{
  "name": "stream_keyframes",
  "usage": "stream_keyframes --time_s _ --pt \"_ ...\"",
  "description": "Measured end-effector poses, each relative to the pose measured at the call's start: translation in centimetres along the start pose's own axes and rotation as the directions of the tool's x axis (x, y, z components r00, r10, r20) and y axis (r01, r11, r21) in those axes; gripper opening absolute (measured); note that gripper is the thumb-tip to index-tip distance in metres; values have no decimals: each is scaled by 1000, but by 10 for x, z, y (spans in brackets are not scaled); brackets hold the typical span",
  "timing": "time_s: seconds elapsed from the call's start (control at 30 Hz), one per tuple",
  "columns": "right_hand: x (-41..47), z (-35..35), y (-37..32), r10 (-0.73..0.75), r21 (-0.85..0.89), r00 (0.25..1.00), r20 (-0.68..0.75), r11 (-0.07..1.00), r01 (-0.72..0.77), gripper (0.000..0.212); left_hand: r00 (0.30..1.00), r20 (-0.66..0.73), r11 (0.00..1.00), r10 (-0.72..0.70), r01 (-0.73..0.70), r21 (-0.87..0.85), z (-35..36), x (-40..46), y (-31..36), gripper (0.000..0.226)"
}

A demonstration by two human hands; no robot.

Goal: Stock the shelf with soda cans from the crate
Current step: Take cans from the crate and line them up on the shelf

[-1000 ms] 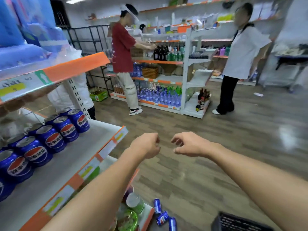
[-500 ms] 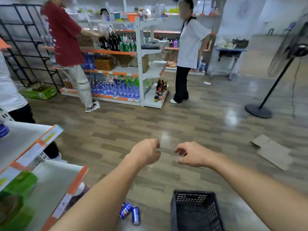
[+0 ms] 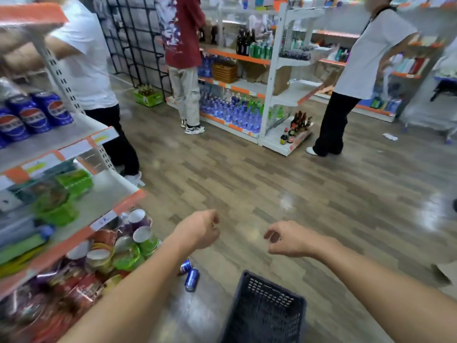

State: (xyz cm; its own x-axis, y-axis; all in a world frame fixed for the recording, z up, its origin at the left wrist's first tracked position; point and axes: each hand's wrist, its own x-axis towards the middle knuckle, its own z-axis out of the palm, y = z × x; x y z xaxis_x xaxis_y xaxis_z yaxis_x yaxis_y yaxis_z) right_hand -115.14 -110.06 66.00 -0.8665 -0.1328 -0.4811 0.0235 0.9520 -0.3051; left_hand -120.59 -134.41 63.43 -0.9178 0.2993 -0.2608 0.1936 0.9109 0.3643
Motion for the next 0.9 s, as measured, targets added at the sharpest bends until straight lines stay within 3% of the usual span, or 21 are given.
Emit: stream_keyframes --time_s 0.2,0.53,0.7,0.9 --pt "7 12 -24 -155 -46 987 48 986 157 41 984 -34 984 -177 177 -14 10 -48 -26 30" --pt "19 4 -47 -284 -124 956 79 948 292 42 954 -126 963 -271 270 -29 -4 -70 -35 30" --pt "56 -6 -43 -380 -162 918 115 904 395 43 898 -174 915 -404 399 -63 -2 -64 -31 34" --pt "95 -13 -2 -532 -173 816 228 802 571 41 770 -194 794 -608 580 -183 49 -52 28 28"
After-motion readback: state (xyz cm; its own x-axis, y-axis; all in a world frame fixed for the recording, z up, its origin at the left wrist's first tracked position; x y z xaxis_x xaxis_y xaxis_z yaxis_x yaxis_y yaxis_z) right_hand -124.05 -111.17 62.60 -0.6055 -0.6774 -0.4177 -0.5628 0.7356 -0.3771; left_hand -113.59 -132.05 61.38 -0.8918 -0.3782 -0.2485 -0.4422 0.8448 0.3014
